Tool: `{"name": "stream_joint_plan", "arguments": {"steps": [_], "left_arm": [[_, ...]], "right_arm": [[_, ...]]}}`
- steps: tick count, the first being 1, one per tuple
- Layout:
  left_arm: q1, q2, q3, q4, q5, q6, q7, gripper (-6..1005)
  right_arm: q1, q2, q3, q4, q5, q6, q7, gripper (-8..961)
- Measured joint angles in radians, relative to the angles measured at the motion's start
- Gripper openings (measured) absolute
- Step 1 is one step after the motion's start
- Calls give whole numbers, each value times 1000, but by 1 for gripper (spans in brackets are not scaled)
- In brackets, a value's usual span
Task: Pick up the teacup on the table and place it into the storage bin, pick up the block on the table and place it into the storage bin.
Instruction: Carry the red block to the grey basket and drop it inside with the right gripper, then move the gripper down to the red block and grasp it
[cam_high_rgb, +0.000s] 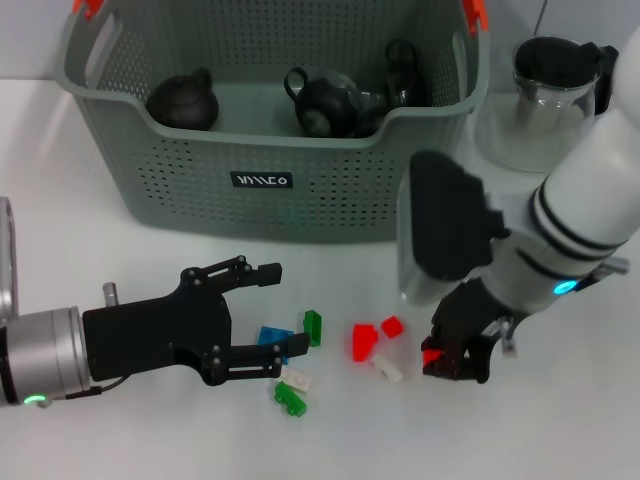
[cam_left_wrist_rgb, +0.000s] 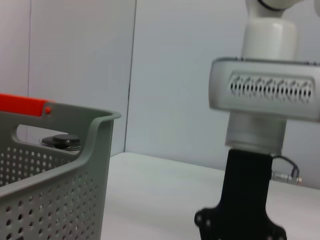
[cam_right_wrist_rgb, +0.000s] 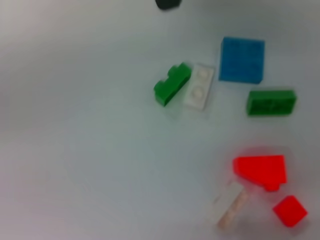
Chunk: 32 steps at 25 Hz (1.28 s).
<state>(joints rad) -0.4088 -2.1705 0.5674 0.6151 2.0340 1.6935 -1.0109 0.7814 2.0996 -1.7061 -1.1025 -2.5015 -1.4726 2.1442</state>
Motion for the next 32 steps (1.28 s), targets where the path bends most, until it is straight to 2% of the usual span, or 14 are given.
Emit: {"name": "stream_joint_plan", "arguments": {"steps": [2, 6, 7, 8, 11, 12, 15, 17, 23, 27, 31, 32], "left_arm": [[2, 1, 0, 0, 0, 0, -2, 861], [10, 2, -1, 2, 0, 0, -1, 862], [10, 1, -2, 2, 0, 0, 0, 862], [11, 2, -8, 2, 0, 0, 3, 862], [10, 1, -12, 2, 0, 0, 3, 861], [8, 2, -13, 2, 0, 0, 4, 861], [5, 2, -12, 2, 0, 0, 4, 861], [3, 3, -12, 1, 0, -1, 4, 861], [1, 3, -12, 1, -1, -1, 5, 861], [6, 2, -12, 1, -4, -2, 5, 859], [6, 2, -12, 2, -6, -2, 1, 859], [5, 2, -12, 1, -6, -2, 0, 859]], "right_arm": [[-10, -2, 40, -53, -4, -47, 2, 204], [-54, -1, 234, -337, 47, -222, -3, 205], [-54, -1, 234, -337, 47, -222, -3, 205], [-50, -1, 330, -427, 126, -253, -2, 205], [1, -2, 491, -477, 246, -227, -1, 205], [1, -2, 491, -477, 246, -227, -1, 205], [73, -3, 611, -430, 286, -117, 10, 205], [132, -12, 656, -346, 280, -20, 25, 204], [266, -77, 675, -59, 226, 142, 8, 217], [269, -74, 673, -45, 199, 156, 0, 244], [252, -68, 672, -75, 191, 155, -11, 414], [229, -66, 673, -104, 210, 143, -20, 456]]}}
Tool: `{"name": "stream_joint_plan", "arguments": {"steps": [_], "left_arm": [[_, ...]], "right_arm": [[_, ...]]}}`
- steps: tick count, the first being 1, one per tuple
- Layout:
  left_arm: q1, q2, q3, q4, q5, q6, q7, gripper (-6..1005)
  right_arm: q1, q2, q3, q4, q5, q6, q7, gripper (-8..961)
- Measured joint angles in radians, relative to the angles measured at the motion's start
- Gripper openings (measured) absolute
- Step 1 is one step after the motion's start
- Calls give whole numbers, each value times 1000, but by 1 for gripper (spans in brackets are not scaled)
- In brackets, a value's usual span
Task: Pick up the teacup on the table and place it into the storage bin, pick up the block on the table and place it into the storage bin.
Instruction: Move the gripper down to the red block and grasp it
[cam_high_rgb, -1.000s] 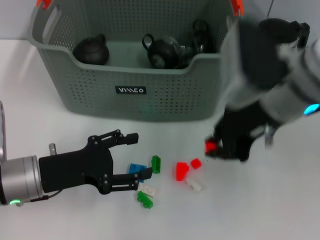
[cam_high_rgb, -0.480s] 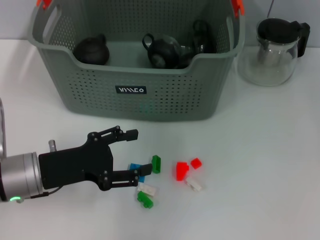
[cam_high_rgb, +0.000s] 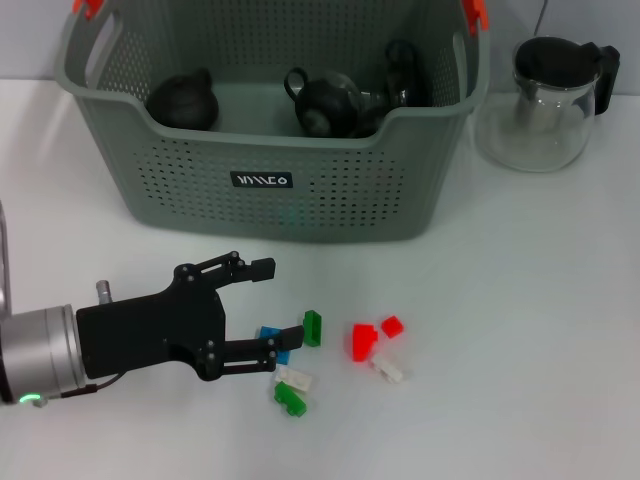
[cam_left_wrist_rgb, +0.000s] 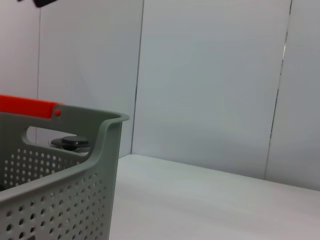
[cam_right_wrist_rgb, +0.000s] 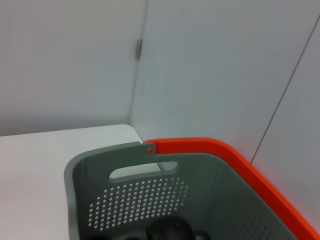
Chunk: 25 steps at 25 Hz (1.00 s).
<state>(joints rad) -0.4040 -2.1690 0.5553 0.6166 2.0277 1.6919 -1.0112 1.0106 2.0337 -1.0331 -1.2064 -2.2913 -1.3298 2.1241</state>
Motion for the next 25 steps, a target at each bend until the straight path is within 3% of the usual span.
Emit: {"name": "stream_joint_plan", "arguments": {"steps": [5, 9, 10, 13, 14, 19, 23, 25], "left_arm": [[-3, 1, 0, 0, -1, 6, -2, 859], [-3, 2, 0, 0, -1, 13, -2, 859], [-2, 2, 0, 0, -1, 13, -3, 859], [1, 2, 0, 0, 0, 14, -2, 859], [2, 2, 0, 1, 1, 14, -2, 859], [3, 2, 0, 4, 2, 14, -3, 859], [-3, 2, 0, 1, 1, 9, -4, 859], [-5, 2, 1, 0, 1, 7, -3, 859]], "right_arm": [[-64, 3, 5, -81, 98, -70, -43, 580], [-147, -9, 9, -139, 241, -296, -149, 679], [-165, -11, 8, -143, 249, -348, -168, 704], [-215, -14, 1, -148, 211, -496, -212, 916], [-227, -11, 0, -148, 178, -533, -219, 918], [-255, 22, -25, -112, -43, -600, -220, 930], [-233, 59, -80, -23, -204, -534, -221, 929], [-213, 66, -131, 50, -242, -466, -211, 929]]}}
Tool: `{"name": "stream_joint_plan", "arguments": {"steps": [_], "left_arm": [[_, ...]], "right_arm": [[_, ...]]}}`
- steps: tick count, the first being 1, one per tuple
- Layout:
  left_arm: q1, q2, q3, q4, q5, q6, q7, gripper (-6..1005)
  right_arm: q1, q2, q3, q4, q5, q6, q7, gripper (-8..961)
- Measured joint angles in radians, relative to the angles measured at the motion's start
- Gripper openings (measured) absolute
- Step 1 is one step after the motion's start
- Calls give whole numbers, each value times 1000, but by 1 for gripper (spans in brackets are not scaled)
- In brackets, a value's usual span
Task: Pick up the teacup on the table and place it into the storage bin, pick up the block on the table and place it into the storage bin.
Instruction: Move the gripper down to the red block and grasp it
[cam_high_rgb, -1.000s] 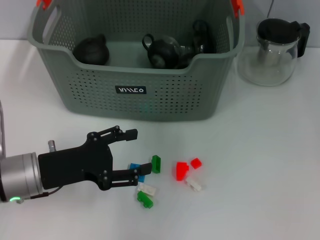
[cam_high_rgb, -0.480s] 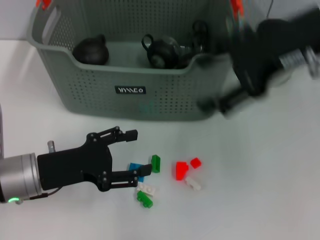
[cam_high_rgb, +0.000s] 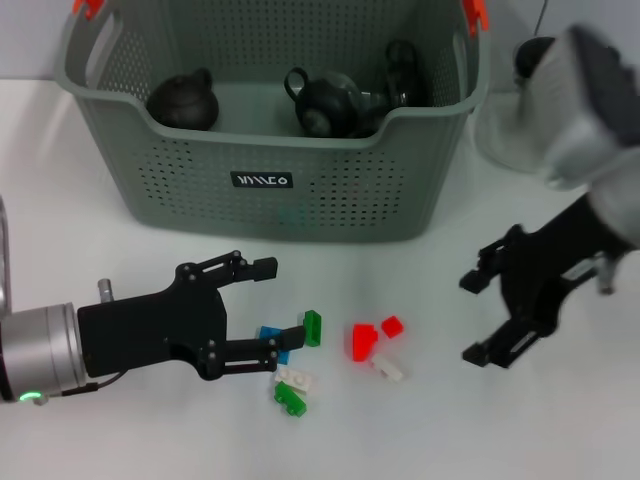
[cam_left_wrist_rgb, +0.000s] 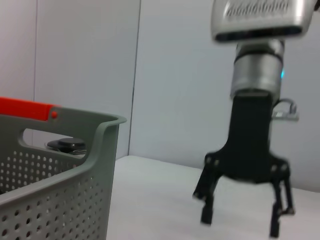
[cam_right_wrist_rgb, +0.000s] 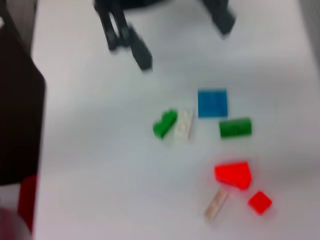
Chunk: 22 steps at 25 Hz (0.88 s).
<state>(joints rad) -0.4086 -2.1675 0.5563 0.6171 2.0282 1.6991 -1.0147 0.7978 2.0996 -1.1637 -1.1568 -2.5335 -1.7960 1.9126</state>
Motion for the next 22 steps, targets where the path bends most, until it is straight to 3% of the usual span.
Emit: {"name": "stream_joint_plan", "arguments": {"steps": [5, 11, 22], "left_arm": [[-3, 0, -1, 0, -2, -2, 1, 859], [-3, 0, -1, 0, -2, -5, 0, 859], [-1, 0, -1, 0, -2, -6, 0, 859]], "right_arm": [[68, 0, -112, 184, -7, 199, 18, 929], [120, 5, -195, 311, -4, 326, 18, 926], [135, 9, -318, 383, 56, 462, 19, 875]]}}
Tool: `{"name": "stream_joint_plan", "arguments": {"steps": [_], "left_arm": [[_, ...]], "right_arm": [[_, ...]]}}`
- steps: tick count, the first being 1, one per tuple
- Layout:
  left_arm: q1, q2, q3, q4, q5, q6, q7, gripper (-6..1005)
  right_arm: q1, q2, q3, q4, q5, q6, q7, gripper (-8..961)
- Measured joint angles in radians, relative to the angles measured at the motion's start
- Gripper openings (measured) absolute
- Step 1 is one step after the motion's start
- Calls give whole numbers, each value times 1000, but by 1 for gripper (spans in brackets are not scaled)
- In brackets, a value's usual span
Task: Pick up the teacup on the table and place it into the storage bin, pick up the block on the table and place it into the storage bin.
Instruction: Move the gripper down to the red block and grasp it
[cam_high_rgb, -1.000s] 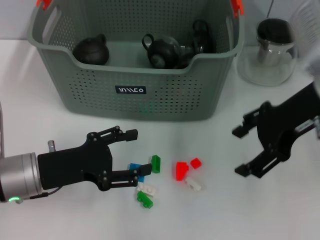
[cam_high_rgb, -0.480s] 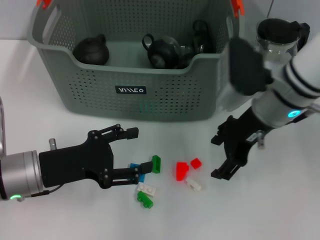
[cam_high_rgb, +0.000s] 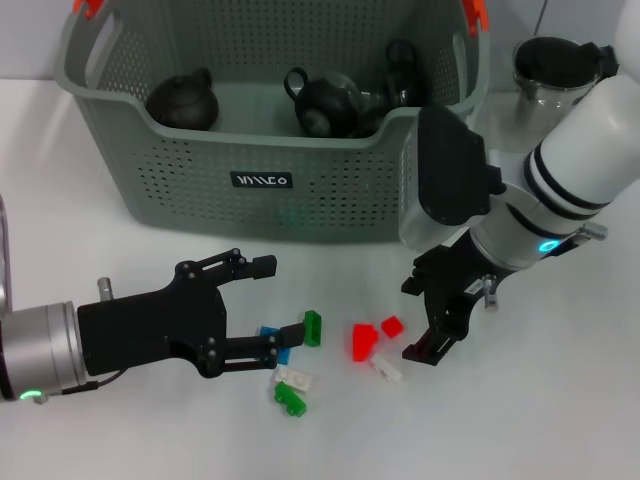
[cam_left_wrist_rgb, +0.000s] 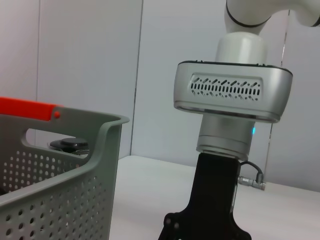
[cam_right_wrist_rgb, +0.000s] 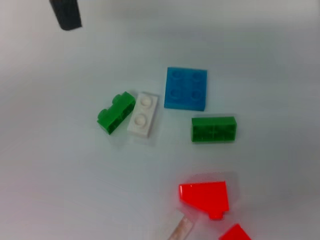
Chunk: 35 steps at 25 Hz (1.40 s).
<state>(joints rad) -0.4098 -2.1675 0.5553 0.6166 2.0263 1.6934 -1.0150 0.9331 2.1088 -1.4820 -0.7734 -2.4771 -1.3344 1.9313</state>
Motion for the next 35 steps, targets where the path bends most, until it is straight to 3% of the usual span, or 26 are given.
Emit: {"name": "stream_joint_plan", "arguments": {"steps": [7, 12, 23, 35], "left_arm": [[0, -1, 0, -1, 0, 0, 0, 859], [3, -2, 0, -1, 0, 0, -1, 859], [3, -1, 0, -2, 0, 2, -1, 859], [3, -1, 0, -2, 0, 2, 0, 859]], "right_arm": [[1, 1, -51, 8, 22, 45, 5, 826], [3, 1, -77, 21, 36, 79, 7, 585], [17, 2, -124, 62, 60, 134, 8, 490], [25, 2, -126, 76, 79, 148, 8, 460]]}}
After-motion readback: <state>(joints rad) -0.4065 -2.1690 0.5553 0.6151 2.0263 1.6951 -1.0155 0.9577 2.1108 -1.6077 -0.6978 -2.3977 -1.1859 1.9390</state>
